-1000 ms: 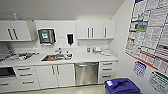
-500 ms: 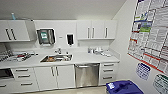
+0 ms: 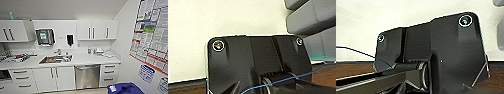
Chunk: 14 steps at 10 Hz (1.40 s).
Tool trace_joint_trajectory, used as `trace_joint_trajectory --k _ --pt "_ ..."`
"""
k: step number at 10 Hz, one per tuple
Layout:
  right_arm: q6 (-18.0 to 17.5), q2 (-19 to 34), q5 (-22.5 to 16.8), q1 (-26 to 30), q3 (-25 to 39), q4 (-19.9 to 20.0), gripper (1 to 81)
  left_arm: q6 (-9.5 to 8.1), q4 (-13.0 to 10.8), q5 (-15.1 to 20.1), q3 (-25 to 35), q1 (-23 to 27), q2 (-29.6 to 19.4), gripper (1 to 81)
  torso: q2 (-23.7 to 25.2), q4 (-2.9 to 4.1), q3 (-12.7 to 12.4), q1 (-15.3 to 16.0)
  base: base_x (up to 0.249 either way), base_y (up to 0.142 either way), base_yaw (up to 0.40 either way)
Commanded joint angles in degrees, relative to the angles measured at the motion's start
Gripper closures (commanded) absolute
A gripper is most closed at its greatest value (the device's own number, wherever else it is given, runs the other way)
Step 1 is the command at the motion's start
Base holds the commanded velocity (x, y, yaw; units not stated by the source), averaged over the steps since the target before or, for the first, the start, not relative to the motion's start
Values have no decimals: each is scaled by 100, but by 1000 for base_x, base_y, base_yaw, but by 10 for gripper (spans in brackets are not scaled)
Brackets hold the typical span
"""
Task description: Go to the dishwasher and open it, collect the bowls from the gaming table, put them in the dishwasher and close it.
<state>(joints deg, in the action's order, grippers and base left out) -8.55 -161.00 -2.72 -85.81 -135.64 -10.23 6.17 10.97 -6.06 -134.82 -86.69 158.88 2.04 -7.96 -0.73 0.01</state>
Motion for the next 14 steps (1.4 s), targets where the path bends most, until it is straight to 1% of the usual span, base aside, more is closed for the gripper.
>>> trace_joint_trajectory --k 1,3,11,14 --pt "20 57 -264 358 48 56 10 7 37 281 43 314 -119 10 0 0 0 0 107 0 0" --pt "20 57 -264 349 48 56 10 7 28 281 43 306 -110 10 0 0 0 0 107 0 0" --pt "20 39 -264 314 66 48 10 7 19 281 43 314 -128 10 0 0 0 -1 107 69 0" --pt "11 30 -264 323 57 47 10 7 19 281 43 314 -128 10 0 0 0 -1 116 0 0"
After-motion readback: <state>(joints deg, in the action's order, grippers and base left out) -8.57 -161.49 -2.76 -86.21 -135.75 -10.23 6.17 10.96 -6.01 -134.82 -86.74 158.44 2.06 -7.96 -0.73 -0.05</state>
